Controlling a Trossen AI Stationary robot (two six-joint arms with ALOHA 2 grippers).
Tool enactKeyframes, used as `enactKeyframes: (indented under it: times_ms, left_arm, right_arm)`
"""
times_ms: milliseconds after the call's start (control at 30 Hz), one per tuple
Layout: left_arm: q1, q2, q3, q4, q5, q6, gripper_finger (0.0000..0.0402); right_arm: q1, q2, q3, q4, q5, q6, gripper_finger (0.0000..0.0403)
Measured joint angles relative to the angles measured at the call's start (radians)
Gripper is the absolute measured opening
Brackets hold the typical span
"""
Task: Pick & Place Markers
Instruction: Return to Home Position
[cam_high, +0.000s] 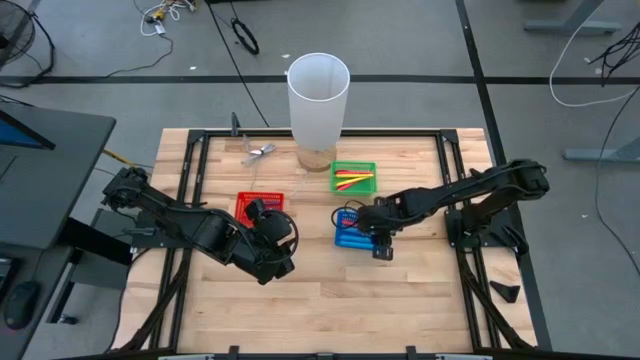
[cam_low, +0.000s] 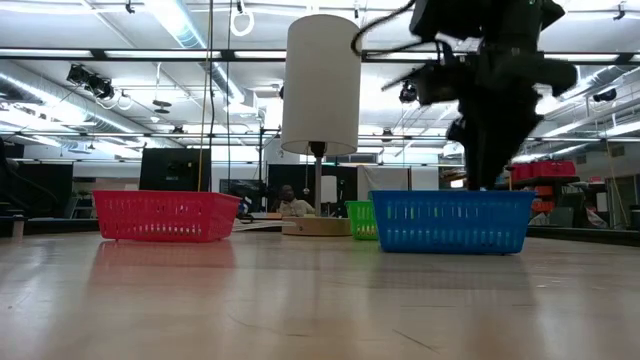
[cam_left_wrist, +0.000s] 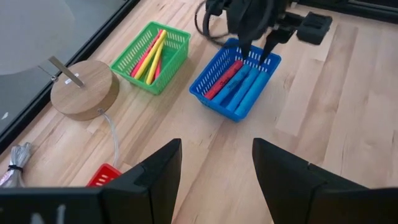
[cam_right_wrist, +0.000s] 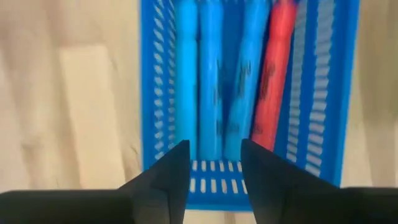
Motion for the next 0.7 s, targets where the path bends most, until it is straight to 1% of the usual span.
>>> enactKeyframes:
  times_ms: [133, 300, 400, 467, 567, 633, 700]
  left_arm:
    - [-0.002, -0.016, -0.001, 0.007, -0.026, 0.003, 0.0204]
    - [-0.025, -0.043, -0.001, 0.016, -0.167, 0.081, 0.0204]
    - [-0.033, -0.046, -0.001, 0.018, -0.221, 0.144, 0.0204]
    - [-0.035, -0.047, -0.001, 0.02, -0.243, 0.181, 0.0204]
    - [-0.03, -0.047, -0.001, 0.022, -0.249, 0.192, 0.0204]
    - [-0.022, -0.047, -0.001, 0.022, -0.266, 0.191, 0.0204]
    - [-0.015, -0.048, -0.001, 0.029, -0.265, 0.151, 0.0204]
  right_arm:
    - [0.0, -0.072, 0.0, 0.073, -0.004, 0.016, 0.0144]
    - [0.008, -0.194, 0.0, 0.163, -0.003, 0.08, 0.0144]
    - [0.021, -0.274, 0.0, 0.221, -0.004, 0.113, 0.0144]
    - [0.031, -0.325, 0.0, 0.275, -0.003, 0.137, 0.0144]
    - [0.041, -0.39, 0.0, 0.379, -0.003, 0.16, 0.0145]
    - [0.043, -0.422, 0.0, 0.464, -0.003, 0.179, 0.0145]
    - [0.043, -0.445, 0.0, 0.554, -0.003, 0.178, 0.0144]
